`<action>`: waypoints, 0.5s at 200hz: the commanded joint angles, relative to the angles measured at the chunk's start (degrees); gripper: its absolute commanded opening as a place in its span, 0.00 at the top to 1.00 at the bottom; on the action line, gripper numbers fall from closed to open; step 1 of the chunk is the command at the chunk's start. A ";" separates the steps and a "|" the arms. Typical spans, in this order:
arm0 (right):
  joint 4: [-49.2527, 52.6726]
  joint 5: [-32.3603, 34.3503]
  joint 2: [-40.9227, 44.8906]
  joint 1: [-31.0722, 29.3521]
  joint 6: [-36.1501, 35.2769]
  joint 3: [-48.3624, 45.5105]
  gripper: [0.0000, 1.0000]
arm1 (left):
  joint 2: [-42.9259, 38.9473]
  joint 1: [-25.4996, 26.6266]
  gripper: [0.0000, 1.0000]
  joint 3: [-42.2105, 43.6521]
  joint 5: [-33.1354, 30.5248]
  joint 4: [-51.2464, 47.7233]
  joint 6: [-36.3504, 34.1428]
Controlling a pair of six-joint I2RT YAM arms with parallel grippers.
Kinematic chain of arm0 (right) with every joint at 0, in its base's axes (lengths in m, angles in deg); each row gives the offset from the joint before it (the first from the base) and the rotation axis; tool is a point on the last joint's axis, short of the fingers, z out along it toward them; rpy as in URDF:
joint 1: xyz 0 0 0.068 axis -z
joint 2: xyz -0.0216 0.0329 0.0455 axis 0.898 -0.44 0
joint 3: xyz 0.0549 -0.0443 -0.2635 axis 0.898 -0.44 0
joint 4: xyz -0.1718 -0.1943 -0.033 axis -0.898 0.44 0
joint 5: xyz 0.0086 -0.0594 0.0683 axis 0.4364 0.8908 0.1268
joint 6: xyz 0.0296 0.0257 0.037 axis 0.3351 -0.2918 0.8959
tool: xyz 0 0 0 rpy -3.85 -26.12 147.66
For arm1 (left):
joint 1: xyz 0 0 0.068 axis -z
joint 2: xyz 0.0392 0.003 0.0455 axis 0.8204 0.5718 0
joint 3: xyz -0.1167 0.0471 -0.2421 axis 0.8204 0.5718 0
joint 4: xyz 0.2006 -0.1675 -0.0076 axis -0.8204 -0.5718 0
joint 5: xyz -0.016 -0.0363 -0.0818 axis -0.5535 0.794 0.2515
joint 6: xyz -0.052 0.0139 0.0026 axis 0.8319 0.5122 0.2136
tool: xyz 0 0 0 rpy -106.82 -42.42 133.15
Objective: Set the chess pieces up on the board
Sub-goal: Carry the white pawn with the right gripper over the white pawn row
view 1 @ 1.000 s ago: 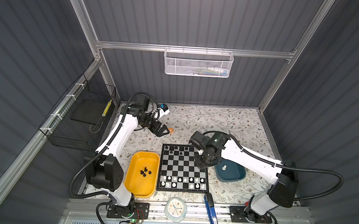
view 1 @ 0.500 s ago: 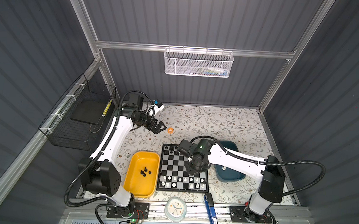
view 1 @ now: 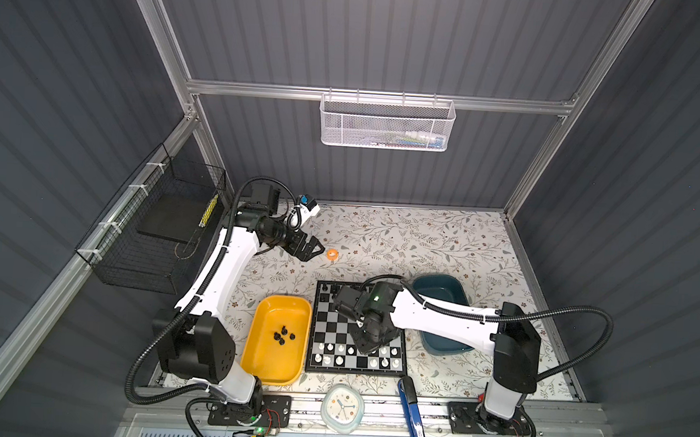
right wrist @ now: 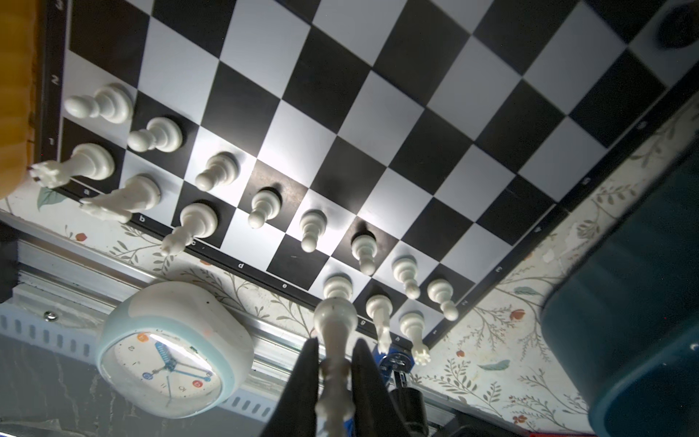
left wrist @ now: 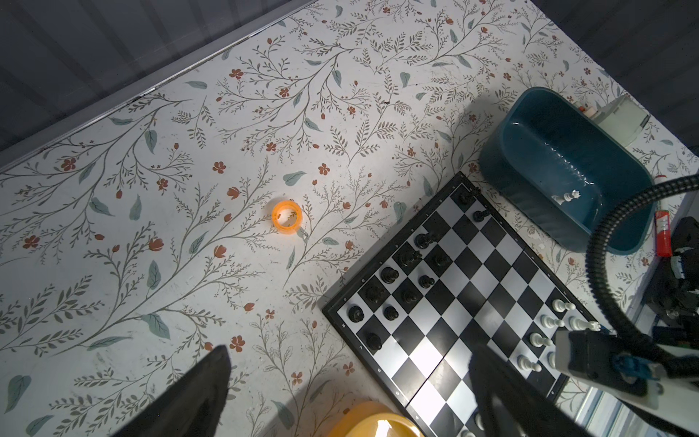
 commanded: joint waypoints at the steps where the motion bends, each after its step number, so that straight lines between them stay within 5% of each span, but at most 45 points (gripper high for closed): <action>1: 0.62 0.20 -1.22 -0.96 -0.81 1.64 0.82 | -1.87 -0.05 0.01 0.97 1.02 -0.02 0.77; 100: -0.23 -0.42 -5.05 -2.47 -1.86 3.29 0.81 | -2.59 -0.40 0.00 1.40 1.05 0.16 0.91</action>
